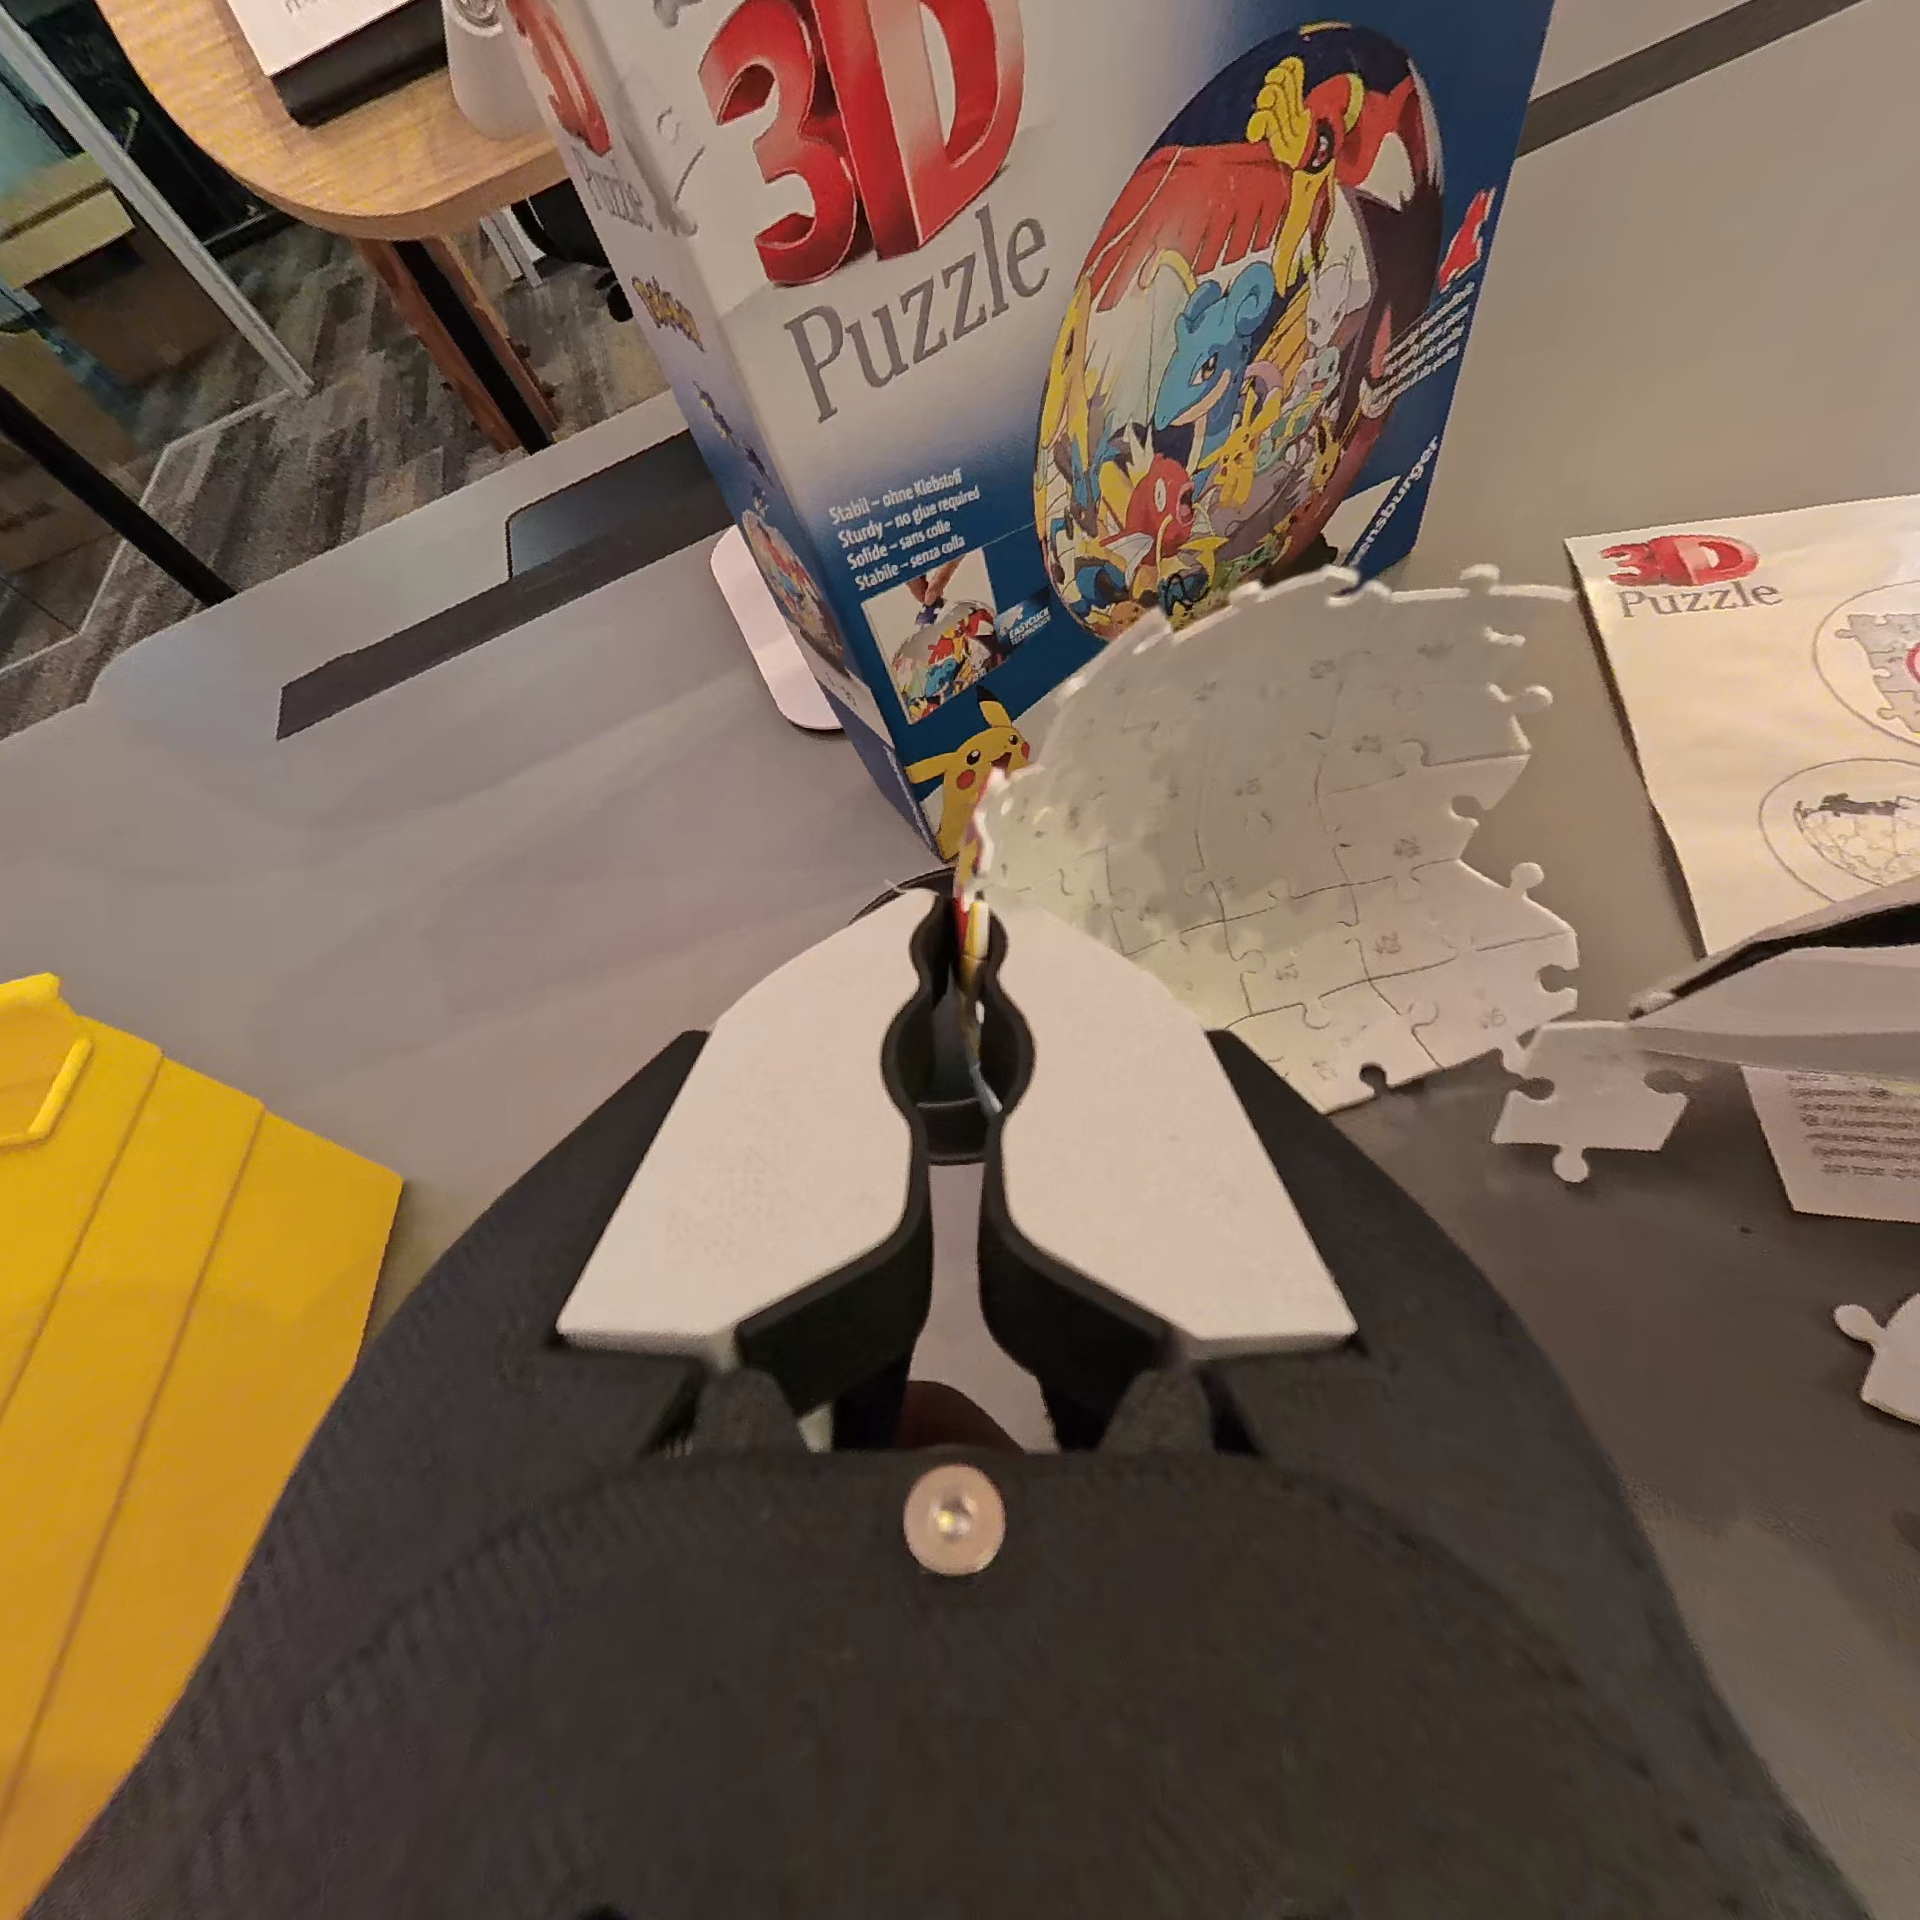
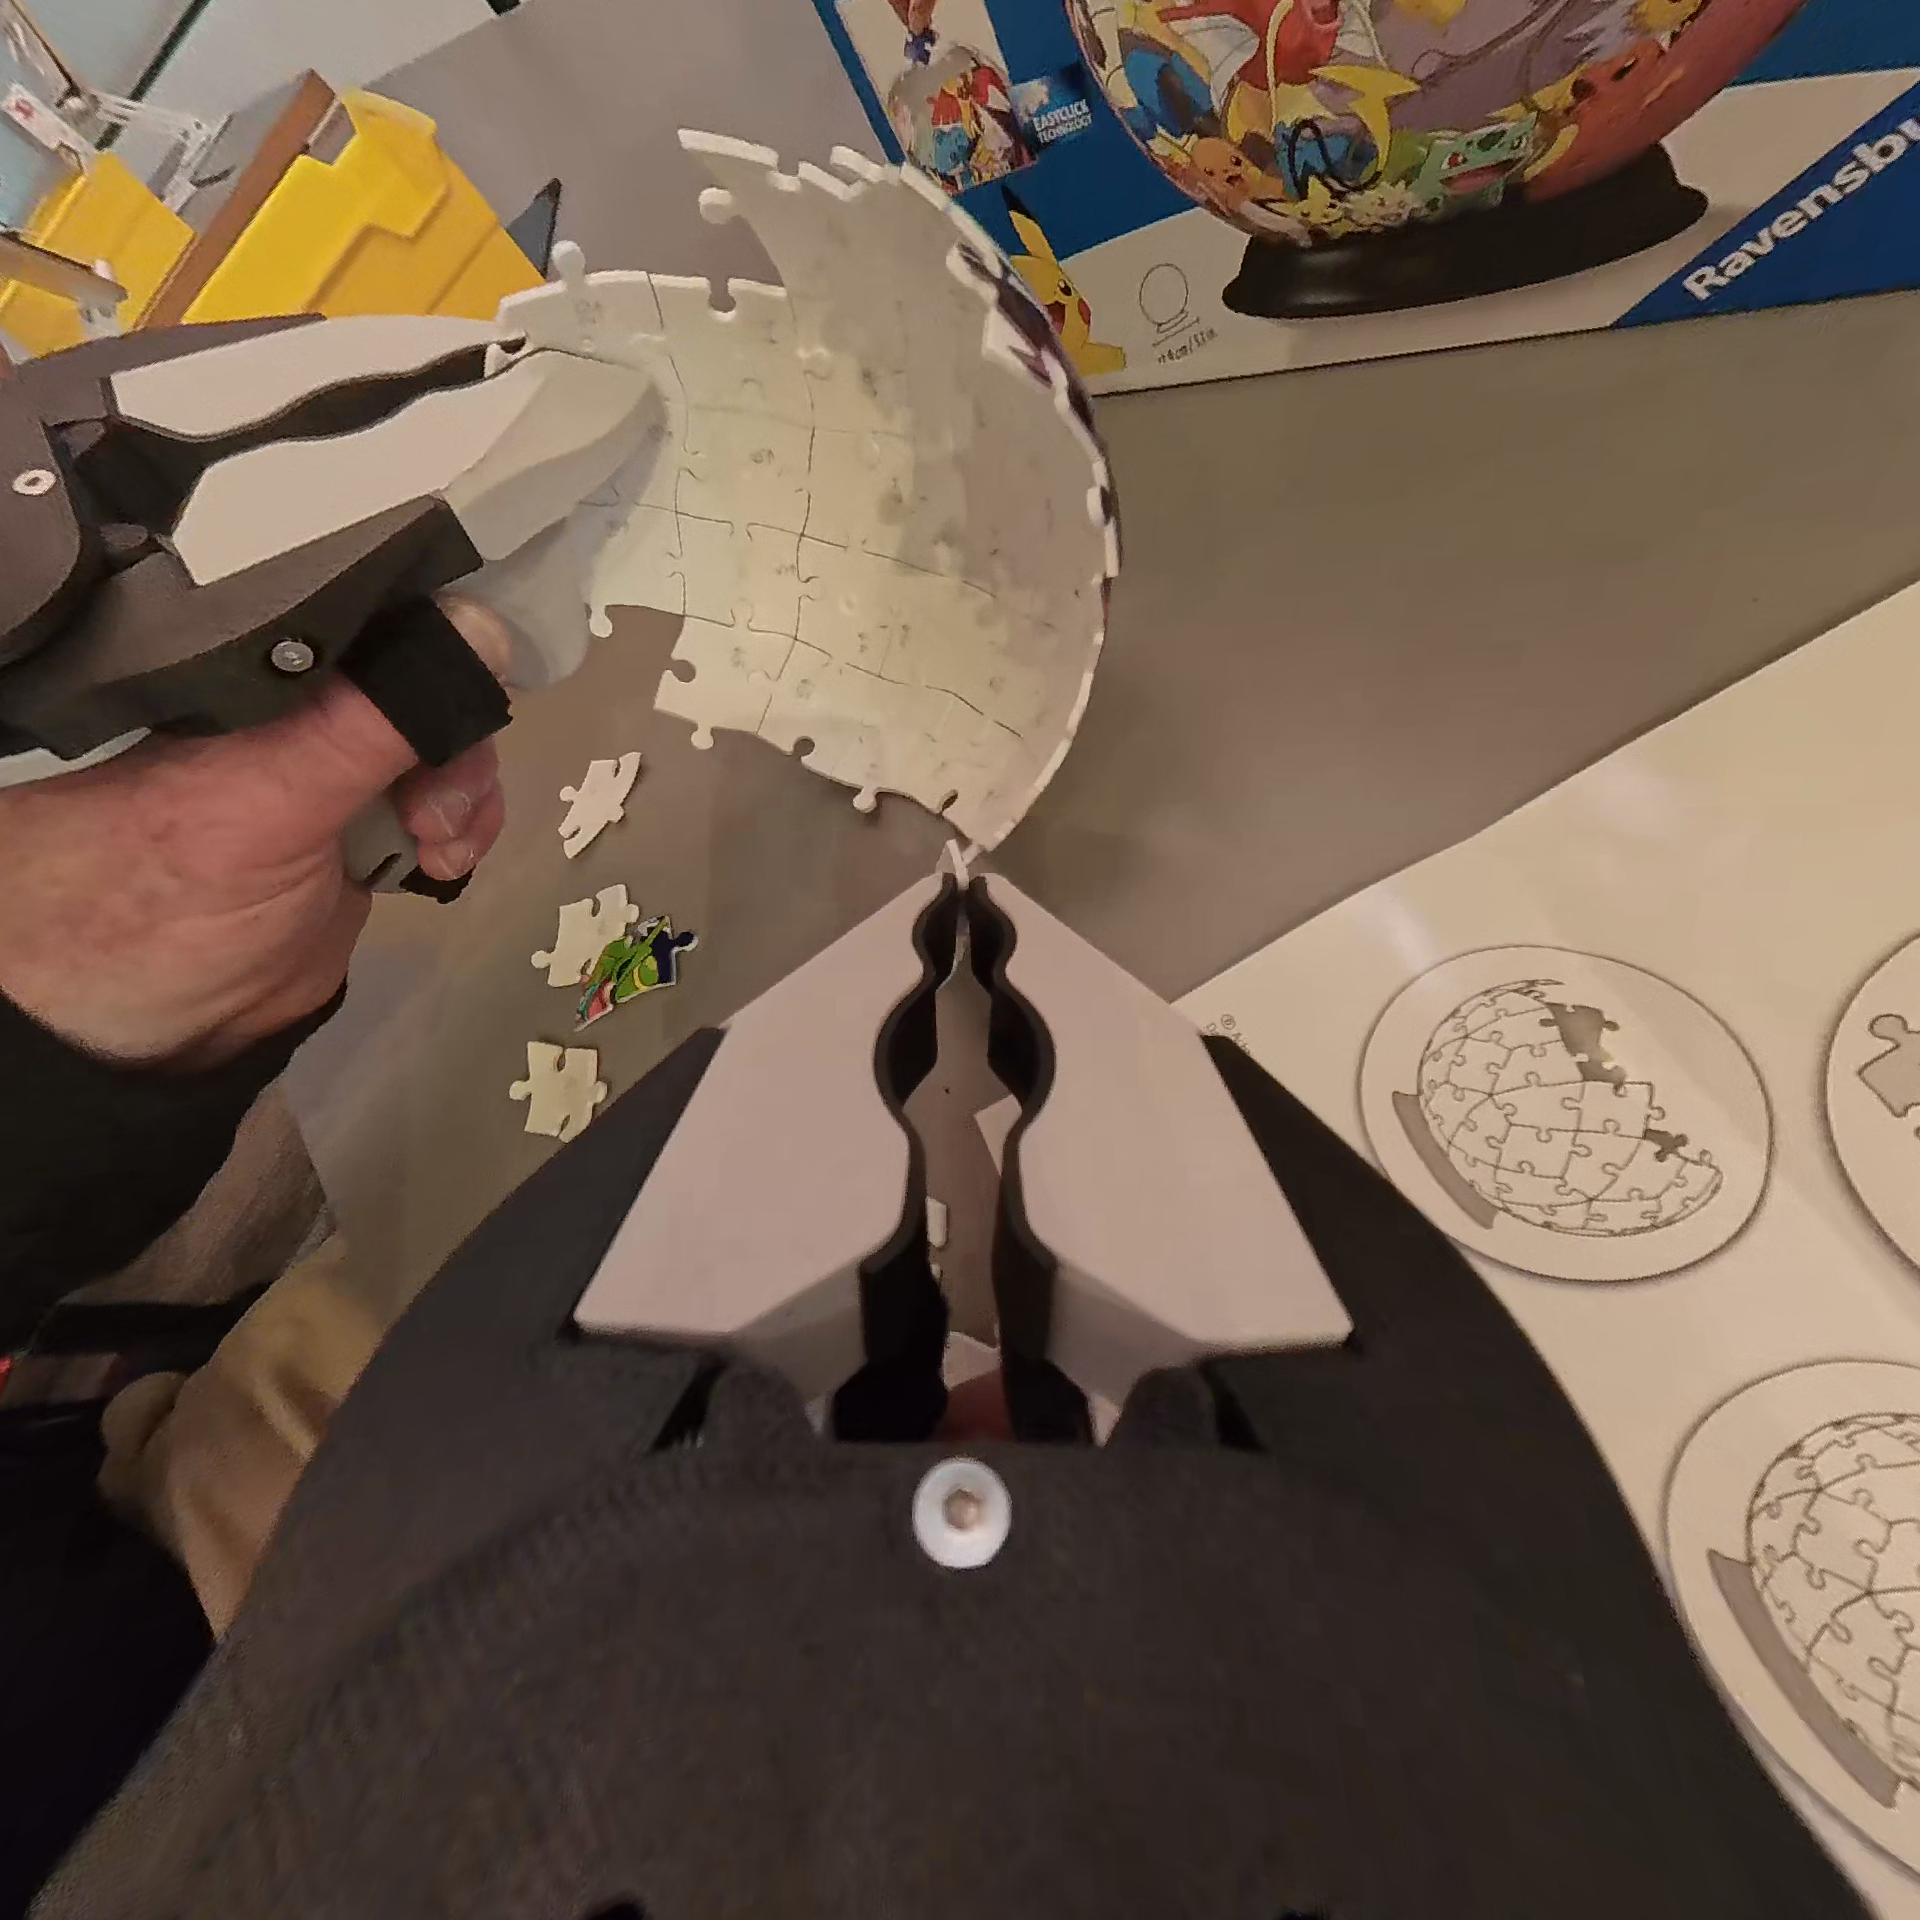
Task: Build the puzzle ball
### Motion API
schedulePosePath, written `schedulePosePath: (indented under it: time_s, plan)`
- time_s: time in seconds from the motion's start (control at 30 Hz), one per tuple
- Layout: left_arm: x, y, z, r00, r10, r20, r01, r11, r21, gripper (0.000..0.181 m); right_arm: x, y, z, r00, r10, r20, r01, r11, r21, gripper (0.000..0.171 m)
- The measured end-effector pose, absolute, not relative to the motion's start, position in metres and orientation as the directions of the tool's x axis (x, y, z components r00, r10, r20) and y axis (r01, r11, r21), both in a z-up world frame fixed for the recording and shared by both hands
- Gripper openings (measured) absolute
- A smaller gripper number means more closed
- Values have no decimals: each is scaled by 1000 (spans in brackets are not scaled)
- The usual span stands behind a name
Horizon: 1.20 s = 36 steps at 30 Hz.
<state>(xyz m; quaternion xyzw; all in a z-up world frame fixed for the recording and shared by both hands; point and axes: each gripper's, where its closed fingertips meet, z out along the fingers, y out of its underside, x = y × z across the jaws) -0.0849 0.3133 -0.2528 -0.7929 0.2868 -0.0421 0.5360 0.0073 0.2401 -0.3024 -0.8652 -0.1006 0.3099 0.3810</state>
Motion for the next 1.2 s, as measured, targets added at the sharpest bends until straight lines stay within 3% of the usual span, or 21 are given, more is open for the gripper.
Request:
schedulePosePath:
  time_s: [0.57, 0.77, 0.87, 1.0, 1.2]
  plan:
    - [-74, 286, -249, 842, -528, -113, -315, -310, -897, 16, 24, 251, -304, 843, 353, -406, -74, -671, -738, 0]
    - [-76, 289, -250, 843, -525, -116, -316, -311, -896, 13, 24, 251, -302, 826, 386, -411, -47, -678, -733, 0]
    - [-81, 295, -250, 851, -510, -123, -318, -313, -895, 8, 17, 248, -298, 797, 482, -365, 72, -675, -735, 0]
    - [-84, 302, -251, 853, -502, -145, -331, -305, -893, 4, 5, 237, -292, 707, 667, -232, 347, -614, -709, 0]
    - [-84, 307, -251, 844, -501, -193, -366, -273, -890, 3, -10, 218, -291, 475, 875, -95, 702, -443, -558, 0]
